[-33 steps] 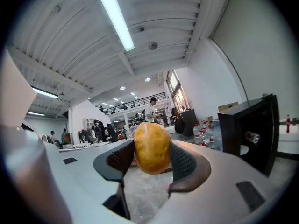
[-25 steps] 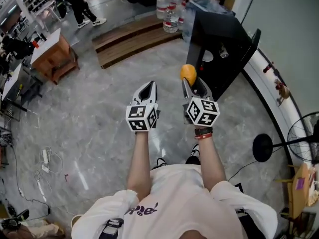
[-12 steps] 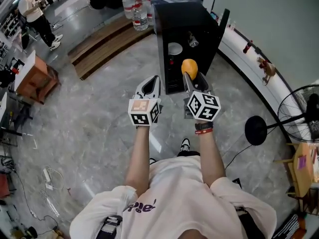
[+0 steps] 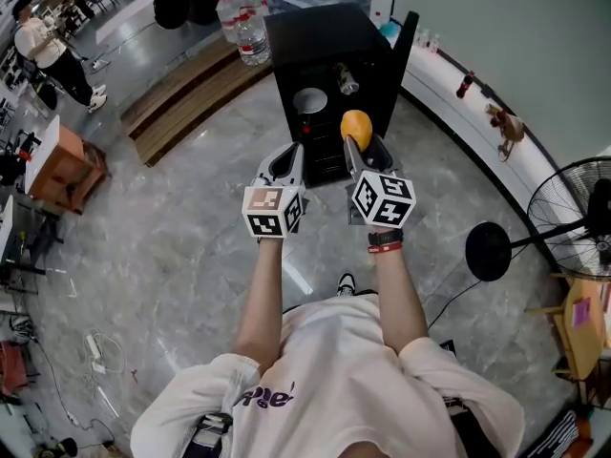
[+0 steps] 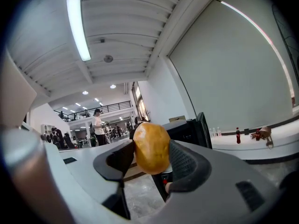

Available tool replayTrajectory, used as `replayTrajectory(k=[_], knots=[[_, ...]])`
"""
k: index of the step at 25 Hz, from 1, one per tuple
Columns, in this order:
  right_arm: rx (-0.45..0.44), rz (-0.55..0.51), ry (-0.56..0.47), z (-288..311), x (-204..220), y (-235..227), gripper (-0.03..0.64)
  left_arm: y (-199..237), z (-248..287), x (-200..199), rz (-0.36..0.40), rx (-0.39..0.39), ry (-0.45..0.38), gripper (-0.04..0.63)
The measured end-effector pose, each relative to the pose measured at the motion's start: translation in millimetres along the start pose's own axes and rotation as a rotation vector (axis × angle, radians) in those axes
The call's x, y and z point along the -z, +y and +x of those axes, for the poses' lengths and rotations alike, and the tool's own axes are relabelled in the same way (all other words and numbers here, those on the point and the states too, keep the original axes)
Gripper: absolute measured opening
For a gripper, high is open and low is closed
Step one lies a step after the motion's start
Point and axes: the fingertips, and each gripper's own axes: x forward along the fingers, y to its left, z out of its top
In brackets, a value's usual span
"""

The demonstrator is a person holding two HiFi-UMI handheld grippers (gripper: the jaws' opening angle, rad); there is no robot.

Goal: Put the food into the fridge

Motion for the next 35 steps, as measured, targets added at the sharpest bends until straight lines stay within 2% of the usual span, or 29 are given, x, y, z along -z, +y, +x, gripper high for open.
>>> replayTrajectory(k=[6, 13, 29, 35], knots=[[-0.037, 0.034, 0.029, 23, 13, -50, 0.252, -24, 48, 31, 0.003, -0.013, 0.032, 0.018], [-0.054, 0.063, 0.141, 47, 59, -60, 0.252, -18, 68, 61, -0.03, -0.035, 0.083, 0.018], [0.016, 0.151, 0.318, 145, 171, -94, 0.252, 70, 130, 154, -0.147, -0.048, 0.201, 0.018], [0.021, 0.029, 0.38, 185, 214, -97, 0.252, 96, 156, 184, -0.173, -0.031, 0.241, 0.018]])
